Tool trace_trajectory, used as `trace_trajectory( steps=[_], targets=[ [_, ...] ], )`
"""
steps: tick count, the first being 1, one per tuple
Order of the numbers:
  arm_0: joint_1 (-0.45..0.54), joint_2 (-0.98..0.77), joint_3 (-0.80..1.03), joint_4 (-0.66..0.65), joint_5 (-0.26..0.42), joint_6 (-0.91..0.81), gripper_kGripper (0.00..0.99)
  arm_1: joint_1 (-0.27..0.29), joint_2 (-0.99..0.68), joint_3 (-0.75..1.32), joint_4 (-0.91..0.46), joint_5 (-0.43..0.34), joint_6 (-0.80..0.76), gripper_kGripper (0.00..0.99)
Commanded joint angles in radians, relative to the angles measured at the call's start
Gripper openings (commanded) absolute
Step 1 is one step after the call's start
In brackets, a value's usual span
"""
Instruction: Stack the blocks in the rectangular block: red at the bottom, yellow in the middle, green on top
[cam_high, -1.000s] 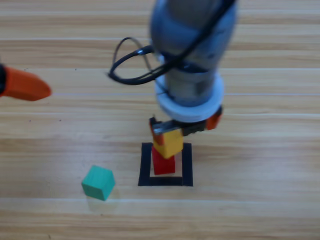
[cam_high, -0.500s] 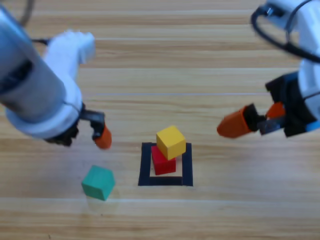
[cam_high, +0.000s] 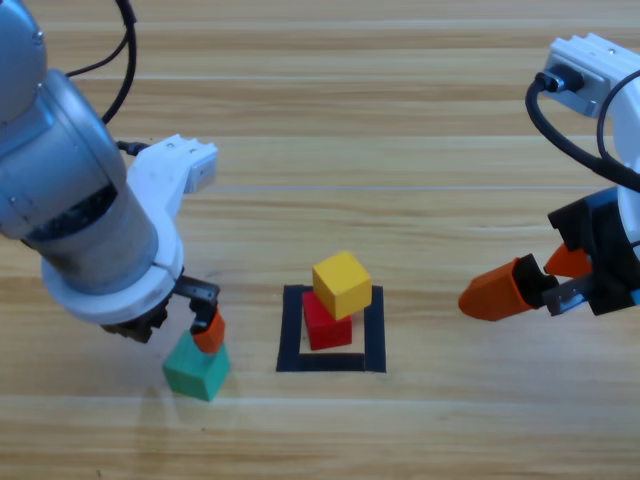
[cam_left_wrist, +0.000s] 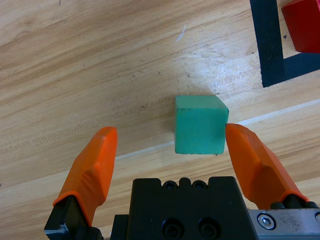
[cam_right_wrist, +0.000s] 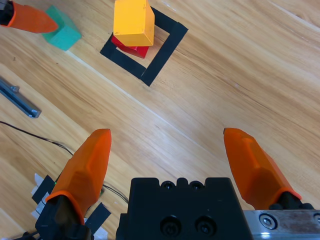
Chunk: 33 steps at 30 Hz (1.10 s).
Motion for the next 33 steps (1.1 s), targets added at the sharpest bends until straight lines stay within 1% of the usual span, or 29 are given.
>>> trace_trajectory(
  steps=[1, 7, 10, 14, 20, 33],
  targets=[
    [0.006, 0.020, 0.022, -0.016, -0.020, 0.017, 0.920, -0.039, -0.044, 0.038, -0.029, 0.002, -0.010, 0.990],
    [-0.004, -0.034, 0.029, -0.022, -0.060, 0.028, 0.920, -0.039, -0.046, 0.060, -0.053, -0.006, -0.013, 0.990],
    [-0.004, -0.061, 0.055, -0.037, -0.071, 0.028, 0.920, -0.039, -0.063, 0.118, -0.139, -0.015, -0.023, 0.990],
    [-0.004, -0.018, 0.061, -0.062, -0.067, 0.036, 0.919, -0.039, -0.098, 0.184, -0.237, -0.029, -0.023, 0.990],
    [-0.007, 0.032, 0.080, -0.103, -0.067, 0.040, 0.920, -0.039, -0.132, 0.238, -0.331, -0.052, -0.023, 0.990],
    [-0.021, 0.129, 0.091, -0.168, -0.066, 0.043, 0.911, -0.039, -0.132, 0.244, -0.336, -0.063, -0.026, 0.990]
  ],
)
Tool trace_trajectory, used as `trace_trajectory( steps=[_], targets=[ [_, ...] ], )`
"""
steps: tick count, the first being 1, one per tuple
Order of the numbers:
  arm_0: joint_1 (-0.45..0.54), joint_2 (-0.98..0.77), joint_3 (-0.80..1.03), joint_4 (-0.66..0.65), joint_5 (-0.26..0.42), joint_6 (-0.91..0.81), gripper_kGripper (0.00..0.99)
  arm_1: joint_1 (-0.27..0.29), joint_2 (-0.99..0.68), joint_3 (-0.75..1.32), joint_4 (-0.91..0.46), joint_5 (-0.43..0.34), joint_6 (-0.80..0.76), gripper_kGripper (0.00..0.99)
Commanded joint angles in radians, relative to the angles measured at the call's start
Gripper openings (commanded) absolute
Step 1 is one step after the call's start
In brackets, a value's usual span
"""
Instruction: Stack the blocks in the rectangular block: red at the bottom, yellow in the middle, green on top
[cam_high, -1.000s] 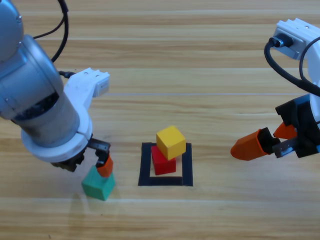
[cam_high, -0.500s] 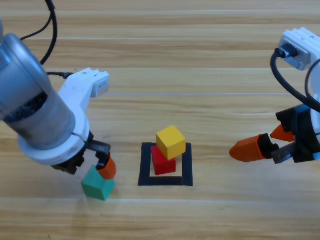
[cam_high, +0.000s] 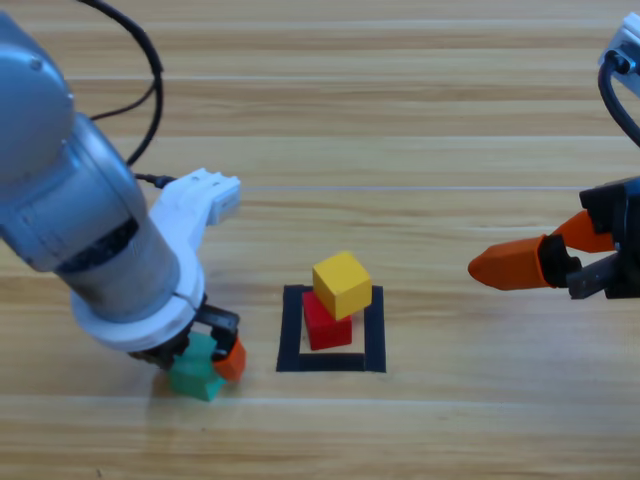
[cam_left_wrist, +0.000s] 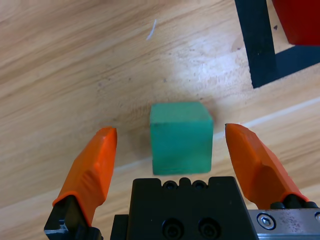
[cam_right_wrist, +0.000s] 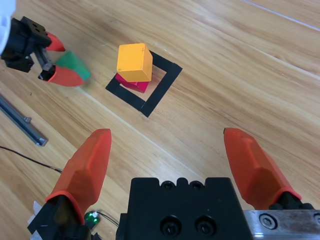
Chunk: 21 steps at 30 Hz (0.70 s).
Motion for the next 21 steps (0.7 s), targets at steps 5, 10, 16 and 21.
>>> trace_trajectory(
  steps=[5, 10, 16, 21],
  targets=[
    [-0.019, 0.110, 0.029, -0.048, -0.004, 0.004, 0.847, -0.025, -0.021, 0.032, -0.023, -0.025, -0.018, 0.990],
    [-0.019, 0.117, 0.038, -0.059, -0.004, 0.011, 0.394, -0.025, -0.019, 0.034, -0.023, -0.031, -0.018, 0.990],
    [-0.017, 0.077, 0.054, -0.048, -0.007, 0.024, 0.173, -0.025, -0.019, 0.037, -0.023, -0.031, -0.018, 0.990],
    [-0.017, 0.029, -0.106, 0.083, 0.007, 0.037, 0.173, -0.025, -0.019, 0.037, -0.023, -0.032, -0.018, 0.990]
  ],
)
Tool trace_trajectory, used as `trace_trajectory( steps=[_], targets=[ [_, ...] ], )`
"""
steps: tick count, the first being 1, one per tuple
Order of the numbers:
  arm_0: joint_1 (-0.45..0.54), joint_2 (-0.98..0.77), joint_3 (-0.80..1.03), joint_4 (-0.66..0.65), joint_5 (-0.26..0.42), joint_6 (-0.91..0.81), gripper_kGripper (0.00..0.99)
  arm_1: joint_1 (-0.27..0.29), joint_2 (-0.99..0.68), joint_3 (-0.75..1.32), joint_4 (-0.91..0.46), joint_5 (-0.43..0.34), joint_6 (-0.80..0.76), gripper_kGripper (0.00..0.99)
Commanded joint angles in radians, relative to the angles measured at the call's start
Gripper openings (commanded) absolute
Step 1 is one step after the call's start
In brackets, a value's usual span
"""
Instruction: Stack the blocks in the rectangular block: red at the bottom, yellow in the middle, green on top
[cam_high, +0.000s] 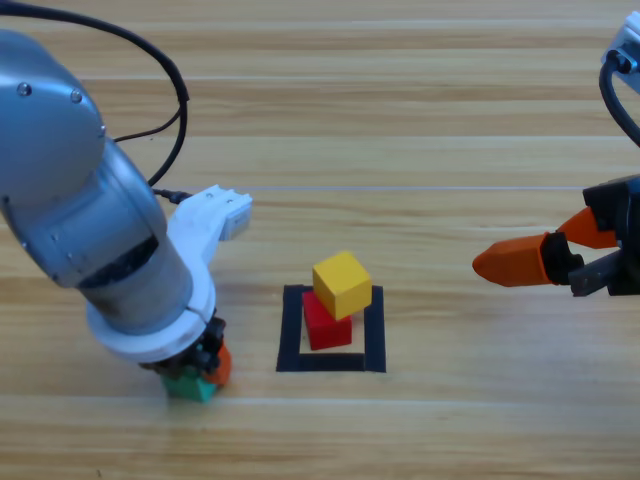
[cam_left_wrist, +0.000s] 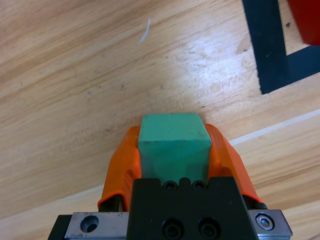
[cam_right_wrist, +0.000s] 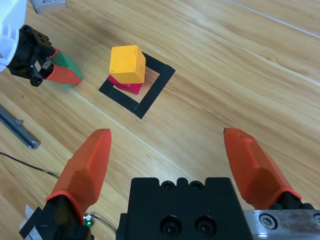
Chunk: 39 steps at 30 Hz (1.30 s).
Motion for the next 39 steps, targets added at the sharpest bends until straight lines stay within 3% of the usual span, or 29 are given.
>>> trace_trajectory(
  steps=[1, 8, 20, 25, 39],
  targets=[
    [-0.013, -0.018, -0.188, 0.171, 0.007, 0.030, 0.173, -0.025, -0.019, 0.035, -0.023, -0.006, -0.011, 0.990],
    [-0.018, 0.025, -0.541, 0.418, 0.001, -0.071, 0.173, -0.025, -0.025, 0.037, -0.022, -0.006, -0.011, 0.990],
    [-0.082, 0.098, -0.743, 0.584, -0.001, -0.330, 0.175, -0.025, -0.028, 0.040, -0.022, -0.006, -0.011, 0.990],
    [-0.095, 0.203, -0.923, 0.748, -0.010, -0.418, 0.175, -0.025, -0.028, 0.041, -0.022, -0.006, -0.011, 0.990],
    [-0.115, 0.316, -1.015, 0.814, 0.045, -0.416, 0.175, -0.025, -0.025, 0.041, -0.022, -0.006, -0.011, 0.990]
  ],
)
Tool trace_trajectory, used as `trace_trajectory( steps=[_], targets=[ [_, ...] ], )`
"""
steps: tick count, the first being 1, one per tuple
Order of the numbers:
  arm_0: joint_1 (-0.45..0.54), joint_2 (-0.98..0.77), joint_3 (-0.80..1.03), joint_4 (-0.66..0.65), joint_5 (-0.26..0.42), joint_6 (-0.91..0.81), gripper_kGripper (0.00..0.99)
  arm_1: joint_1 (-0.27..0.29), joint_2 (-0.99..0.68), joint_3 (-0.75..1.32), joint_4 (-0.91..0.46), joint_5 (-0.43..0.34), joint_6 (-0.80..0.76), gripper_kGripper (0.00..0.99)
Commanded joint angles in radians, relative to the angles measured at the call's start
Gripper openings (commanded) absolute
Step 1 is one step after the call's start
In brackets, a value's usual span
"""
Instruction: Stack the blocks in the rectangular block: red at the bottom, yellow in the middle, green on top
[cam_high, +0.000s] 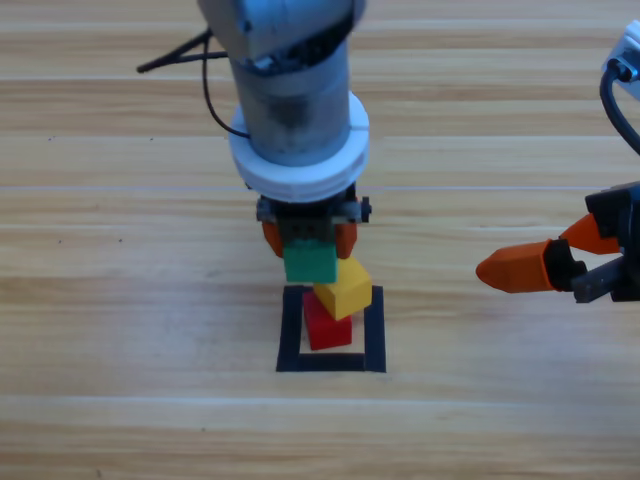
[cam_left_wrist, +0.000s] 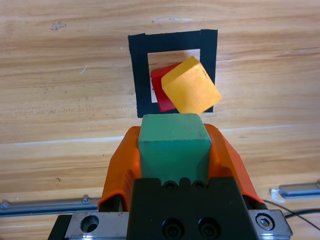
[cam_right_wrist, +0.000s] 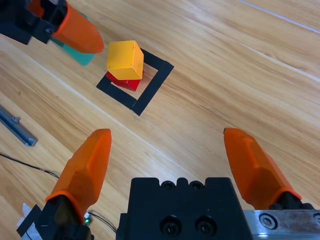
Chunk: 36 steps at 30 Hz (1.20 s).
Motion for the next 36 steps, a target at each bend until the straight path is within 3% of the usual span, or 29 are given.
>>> trace_trajectory(
  steps=[1, 36],
  targets=[
    [-0.023, 0.068, -0.026, 0.020, 0.025, 0.012, 0.175, -0.025, -0.025, 0.032, -0.022, -0.006, -0.011, 0.990],
    [-0.027, 0.140, -0.101, 0.035, 0.080, 0.009, 0.175, -0.025, -0.022, 0.033, -0.022, 0.001, -0.014, 0.990]
  ],
)
